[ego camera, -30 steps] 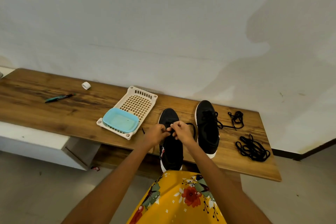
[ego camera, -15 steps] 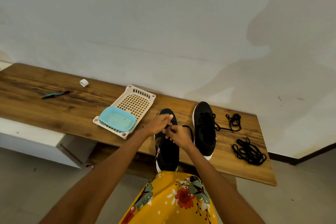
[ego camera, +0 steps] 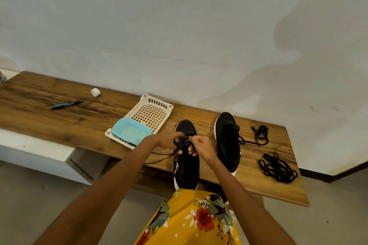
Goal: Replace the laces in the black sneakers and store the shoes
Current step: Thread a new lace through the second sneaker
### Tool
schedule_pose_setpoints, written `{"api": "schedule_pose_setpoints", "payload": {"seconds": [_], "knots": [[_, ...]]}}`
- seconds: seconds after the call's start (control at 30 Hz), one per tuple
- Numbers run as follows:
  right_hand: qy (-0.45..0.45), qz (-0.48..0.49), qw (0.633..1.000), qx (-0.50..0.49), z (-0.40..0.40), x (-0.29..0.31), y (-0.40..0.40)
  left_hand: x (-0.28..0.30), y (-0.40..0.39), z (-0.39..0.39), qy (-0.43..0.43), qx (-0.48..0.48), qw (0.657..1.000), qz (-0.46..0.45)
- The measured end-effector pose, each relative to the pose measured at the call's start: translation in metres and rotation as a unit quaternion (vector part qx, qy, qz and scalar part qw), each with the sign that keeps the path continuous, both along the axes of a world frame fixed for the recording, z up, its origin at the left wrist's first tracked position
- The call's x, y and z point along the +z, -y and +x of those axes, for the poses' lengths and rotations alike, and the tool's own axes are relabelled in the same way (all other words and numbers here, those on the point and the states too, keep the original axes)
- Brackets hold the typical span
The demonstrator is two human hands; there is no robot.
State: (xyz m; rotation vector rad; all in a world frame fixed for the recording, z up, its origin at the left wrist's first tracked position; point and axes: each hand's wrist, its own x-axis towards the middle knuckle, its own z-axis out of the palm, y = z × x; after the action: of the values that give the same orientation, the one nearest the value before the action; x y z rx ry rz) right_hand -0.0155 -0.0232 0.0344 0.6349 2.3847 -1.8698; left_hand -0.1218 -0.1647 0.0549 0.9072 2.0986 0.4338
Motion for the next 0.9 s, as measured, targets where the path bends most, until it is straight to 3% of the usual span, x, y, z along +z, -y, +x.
{"api": "schedule_pose_setpoints", "payload": {"seconds": [0.07,0.13,0.27,0.33,0.43,0.63,0.7,0.8,0.87,0.9], "knots": [[0.001,0.011,0.999,0.040,-0.003,0.002,-0.004,-0.001,-0.007,0.009,0.038,0.042,0.993,0.108],[-0.006,0.014,0.996,0.086,-0.003,0.005,-0.011,-0.003,-0.010,0.015,0.040,0.079,0.983,0.158],[-0.035,0.055,0.991,0.119,0.004,0.011,-0.032,-0.014,-0.010,0.017,0.042,0.131,0.976,0.171],[-0.041,0.133,0.981,0.134,0.003,0.012,-0.039,-0.012,-0.012,0.020,0.084,0.146,0.974,0.153],[-0.060,0.276,0.942,0.179,-0.003,0.009,-0.037,-0.012,-0.020,0.023,0.138,0.197,0.962,0.130],[-0.124,0.448,0.862,0.203,-0.007,0.009,-0.019,-0.018,-0.016,0.028,0.185,0.270,0.928,0.176],[-0.142,0.455,0.862,0.170,-0.006,0.007,-0.018,-0.019,-0.018,0.029,0.121,0.259,0.936,0.206],[-0.172,0.446,0.867,0.144,-0.002,0.003,-0.018,-0.030,-0.020,0.029,-0.088,0.196,0.968,0.126],[-0.191,0.453,0.859,0.143,0.002,0.003,-0.015,-0.024,-0.025,0.030,-0.040,0.320,0.937,0.136],[-0.194,0.452,0.860,0.139,0.003,0.003,-0.014,-0.018,-0.027,0.030,0.034,0.429,0.882,0.192]]}}
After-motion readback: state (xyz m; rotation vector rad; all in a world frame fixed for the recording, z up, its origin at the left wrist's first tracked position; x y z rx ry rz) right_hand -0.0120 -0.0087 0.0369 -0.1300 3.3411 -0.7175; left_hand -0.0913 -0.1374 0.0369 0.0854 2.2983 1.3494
